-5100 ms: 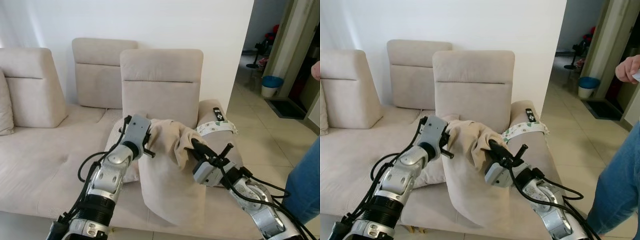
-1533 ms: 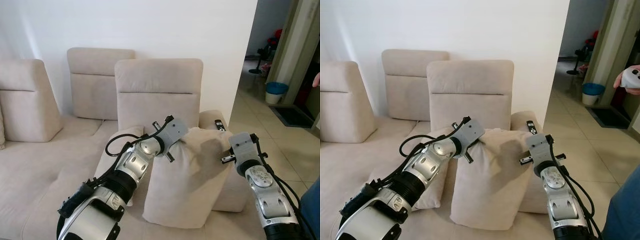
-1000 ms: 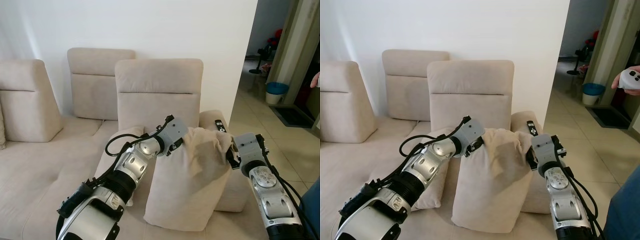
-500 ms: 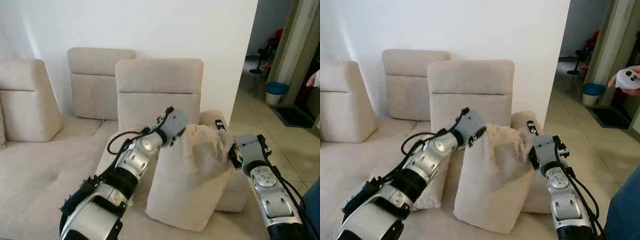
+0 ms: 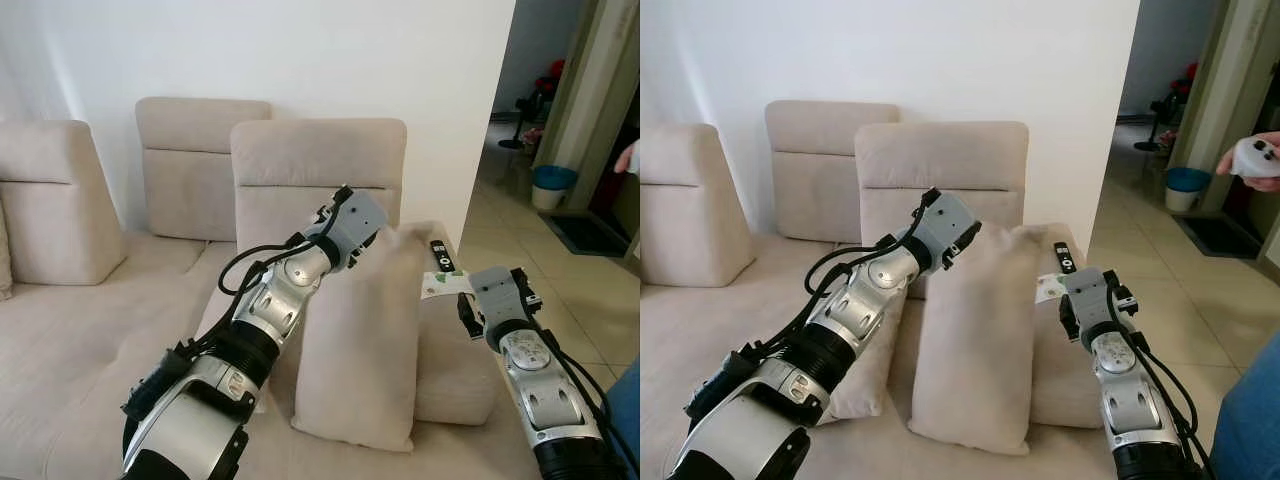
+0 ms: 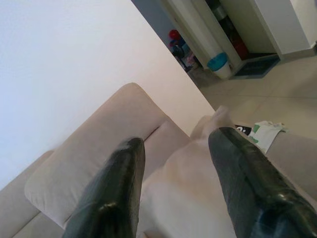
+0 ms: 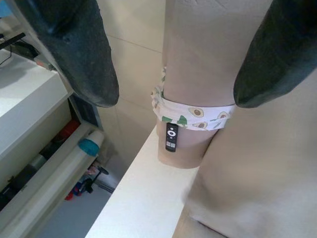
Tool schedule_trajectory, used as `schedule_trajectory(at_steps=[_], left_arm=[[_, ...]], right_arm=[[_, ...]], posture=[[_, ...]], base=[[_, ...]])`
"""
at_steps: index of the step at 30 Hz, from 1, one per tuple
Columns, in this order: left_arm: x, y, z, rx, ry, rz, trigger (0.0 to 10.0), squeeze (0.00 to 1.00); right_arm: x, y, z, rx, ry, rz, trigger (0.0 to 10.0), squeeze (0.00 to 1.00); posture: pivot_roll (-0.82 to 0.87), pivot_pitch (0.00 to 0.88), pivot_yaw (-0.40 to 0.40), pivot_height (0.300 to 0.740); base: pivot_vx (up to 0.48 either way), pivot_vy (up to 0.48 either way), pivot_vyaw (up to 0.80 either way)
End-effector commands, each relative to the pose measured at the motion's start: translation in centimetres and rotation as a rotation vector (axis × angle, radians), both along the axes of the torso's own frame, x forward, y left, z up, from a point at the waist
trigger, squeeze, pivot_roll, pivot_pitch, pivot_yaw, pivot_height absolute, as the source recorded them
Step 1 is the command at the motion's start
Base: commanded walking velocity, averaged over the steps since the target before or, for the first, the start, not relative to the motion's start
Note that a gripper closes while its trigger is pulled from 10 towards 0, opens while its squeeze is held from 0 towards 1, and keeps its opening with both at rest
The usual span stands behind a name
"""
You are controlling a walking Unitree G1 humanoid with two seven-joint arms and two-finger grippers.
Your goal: Move the pillow to the sofa from floor
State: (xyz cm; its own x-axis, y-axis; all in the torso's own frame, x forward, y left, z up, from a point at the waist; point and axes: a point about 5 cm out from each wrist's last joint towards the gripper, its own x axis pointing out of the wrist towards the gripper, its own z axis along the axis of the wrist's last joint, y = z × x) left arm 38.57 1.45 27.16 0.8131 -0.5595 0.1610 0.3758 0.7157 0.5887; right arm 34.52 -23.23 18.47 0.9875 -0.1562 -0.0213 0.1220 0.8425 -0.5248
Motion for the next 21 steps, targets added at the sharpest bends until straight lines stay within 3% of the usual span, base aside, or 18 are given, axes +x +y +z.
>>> schedule_trajectory(at_steps=[1, 5, 7, 8, 12, 13, 14, 15, 16, 21], left_arm=[[0.2, 0.6, -0.9, -0.020, 0.037, 0.020, 10.0, 0.00], [0.3, 0.9, -2.0, -0.103, 0.119, 0.029, 10.0, 0.00], [0.3, 1.3, -3.0, -0.243, 0.210, 0.038, 10.0, 0.00], [0.3, 1.3, -3.0, -0.243, 0.210, 0.038, 10.0, 0.00], [0.2, 2.2, -4.5, -0.438, 0.288, 0.074, 10.0, 0.00], [0.2, 2.2, -4.5, -0.438, 0.288, 0.074, 10.0, 0.00], [-0.1, 2.6, -5.6, -0.486, 0.312, 0.078, 10.0, 0.00], [-0.1, 2.6, -5.6, -0.486, 0.312, 0.078, 10.0, 0.00], [-0.5, 2.9, -6.9, -0.516, 0.357, 0.075, 10.0, 0.00], [-1.3, 3.9, -9.5, -0.530, 0.419, 0.104, 10.0, 0.00]], right_arm=[[0.2, 0.7, 0.4, 0.007, -0.021, 0.033, 10.0, 0.00], [0.0, 2.5, 0.6, 0.041, -0.067, 0.121, 10.0, 0.00], [-0.4, 4.0, 0.9, 0.075, -0.136, 0.173, 10.0, 0.00], [-0.4, 4.0, 0.9, 0.075, -0.136, 0.173, 10.0, 0.00], [-1.7, 6.1, 1.0, 0.145, -0.252, 0.223, 10.0, 0.00], [-1.7, 6.1, 1.0, 0.145, -0.252, 0.223, 10.0, 0.00], [-2.7, 7.4, 0.0, 0.170, -0.274, 0.259, 10.0, 0.00], [-2.7, 7.4, 0.0, 0.170, -0.274, 0.259, 10.0, 0.00], [-3.6, 8.3, -1.1, 0.186, -0.275, 0.282, 10.0, 0.00], [-5.2, 9.8, -2.9, 0.245, -0.255, 0.338, 10.0, 0.00]], posture=[[0.01, 0.000, 0.074, 0.740], [0.01, 0.000, 0.072, 0.740], [0.01, 0.000, 0.071, 0.740], [0.01, 0.000, 0.071, 0.740], [0.01, 0.000, 0.071, 0.740], [0.01, 0.000, 0.071, 0.740], [0.01, 0.000, 0.070, 0.740], [0.01, 0.000, 0.070, 0.740], [0.01, 0.000, 0.069, 0.740], [0.01, 0.000, 0.068, 0.740]], base=[[0.000, 0.000, 0.00], [0.000, 0.000, 0.00], [0.000, 0.000, 0.00], [0.000, 0.000, 0.00], [0.000, 0.000, 0.00], [0.000, 0.000, 0.00], [0.000, 0.000, 0.00], [0.000, 0.000, 0.00], [0.000, 0.000, 0.00], [0.000, 0.000, 0.00]])
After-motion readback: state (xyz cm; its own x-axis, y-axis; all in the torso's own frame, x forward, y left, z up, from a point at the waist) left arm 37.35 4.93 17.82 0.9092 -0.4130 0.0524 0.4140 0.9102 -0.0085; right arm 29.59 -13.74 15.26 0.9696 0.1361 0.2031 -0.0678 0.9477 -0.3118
